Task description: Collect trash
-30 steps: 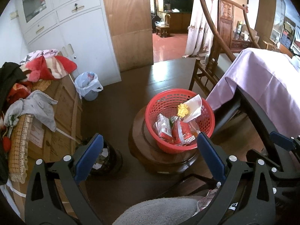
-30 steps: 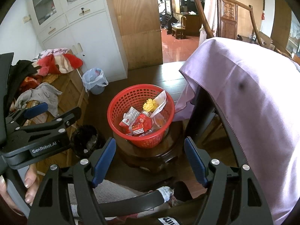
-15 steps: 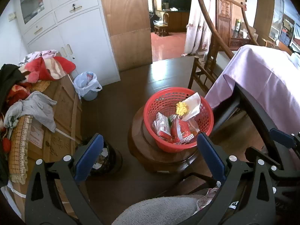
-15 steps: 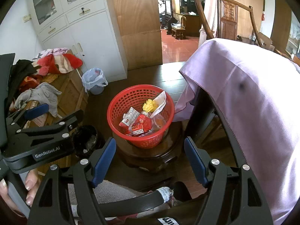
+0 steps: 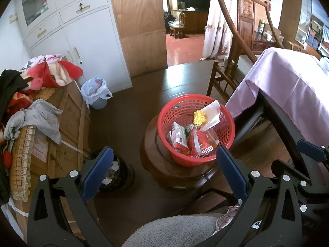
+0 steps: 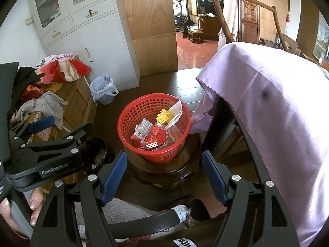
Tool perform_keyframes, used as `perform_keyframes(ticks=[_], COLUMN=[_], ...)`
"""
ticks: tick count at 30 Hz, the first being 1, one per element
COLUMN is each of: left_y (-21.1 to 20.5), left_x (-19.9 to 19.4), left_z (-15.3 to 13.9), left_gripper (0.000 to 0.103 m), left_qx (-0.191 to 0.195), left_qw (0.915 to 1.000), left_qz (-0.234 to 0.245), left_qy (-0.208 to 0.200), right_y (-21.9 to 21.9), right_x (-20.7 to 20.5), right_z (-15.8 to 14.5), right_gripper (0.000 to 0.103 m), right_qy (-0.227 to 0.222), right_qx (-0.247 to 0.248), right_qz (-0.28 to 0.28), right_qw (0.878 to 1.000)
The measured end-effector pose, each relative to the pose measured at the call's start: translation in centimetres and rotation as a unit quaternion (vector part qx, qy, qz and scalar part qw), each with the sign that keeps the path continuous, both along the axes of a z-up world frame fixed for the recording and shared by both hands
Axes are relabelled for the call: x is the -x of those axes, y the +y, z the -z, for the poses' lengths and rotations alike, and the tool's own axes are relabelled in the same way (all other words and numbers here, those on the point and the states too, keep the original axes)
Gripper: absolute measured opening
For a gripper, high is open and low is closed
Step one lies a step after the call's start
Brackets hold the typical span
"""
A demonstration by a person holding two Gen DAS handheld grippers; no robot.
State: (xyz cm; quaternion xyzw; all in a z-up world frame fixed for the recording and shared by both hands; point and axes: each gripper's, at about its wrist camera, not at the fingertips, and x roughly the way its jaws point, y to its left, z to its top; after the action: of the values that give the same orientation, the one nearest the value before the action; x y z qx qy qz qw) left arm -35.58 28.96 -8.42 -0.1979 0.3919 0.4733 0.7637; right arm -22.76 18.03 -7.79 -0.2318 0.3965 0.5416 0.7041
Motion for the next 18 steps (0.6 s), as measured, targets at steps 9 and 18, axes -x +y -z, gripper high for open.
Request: perform_keyframes(ticks=[9,18], left_y=[-0.03,-0.24], left_x=[0.2,0.63], left_z=[0.16,0.6], left_gripper=[0.096,0.096], left_qx=[0.001,0.005], left_qw=[1.0,1.0], left_qz=[-0.001,-0.001], left_qy=[0.0,0.001], right_y=[-0.03,0.07], right_x=[0.01,-0.04], right_z=[0.02,-0.01], right_gripper=[0.074,0.074], right_qy=[-0.001,0.001], right_qx=[0.0,0.0], right_qz=[0.0,0.0], right_qw=[1.0,1.0])
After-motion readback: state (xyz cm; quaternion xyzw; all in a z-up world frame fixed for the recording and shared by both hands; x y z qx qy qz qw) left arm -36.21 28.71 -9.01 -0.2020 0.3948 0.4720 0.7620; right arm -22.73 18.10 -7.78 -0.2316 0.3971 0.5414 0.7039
